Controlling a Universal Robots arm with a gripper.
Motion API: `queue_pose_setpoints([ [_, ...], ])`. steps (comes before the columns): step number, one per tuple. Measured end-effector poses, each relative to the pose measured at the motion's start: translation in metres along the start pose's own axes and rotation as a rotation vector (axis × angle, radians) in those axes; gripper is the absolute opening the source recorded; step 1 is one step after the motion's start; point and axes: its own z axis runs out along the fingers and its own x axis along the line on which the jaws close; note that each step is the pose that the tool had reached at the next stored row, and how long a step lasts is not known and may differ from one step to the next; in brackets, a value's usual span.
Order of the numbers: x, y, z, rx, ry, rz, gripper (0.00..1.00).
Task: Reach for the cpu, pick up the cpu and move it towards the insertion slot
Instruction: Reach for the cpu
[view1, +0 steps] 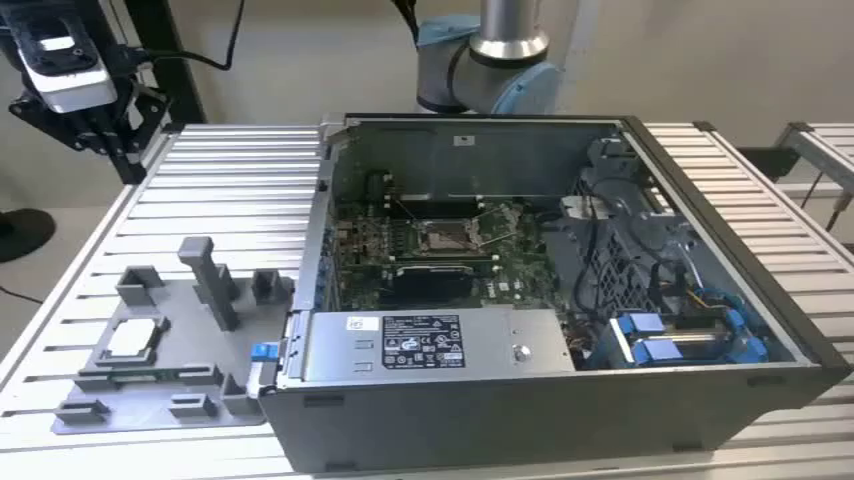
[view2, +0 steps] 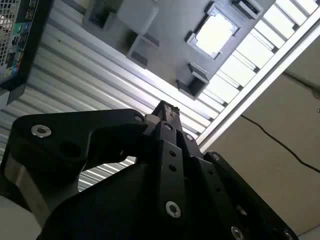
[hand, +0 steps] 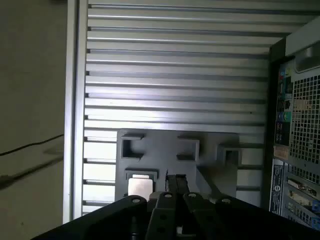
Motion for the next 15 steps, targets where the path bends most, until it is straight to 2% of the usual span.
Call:
queue_pose_setpoints([
  [12,0.0,0.0,0.0,0.0,0.0,0.0,0.0],
  [15,0.0012,0.0,0.0019,0.0,-0.0001,0.0,0.0],
])
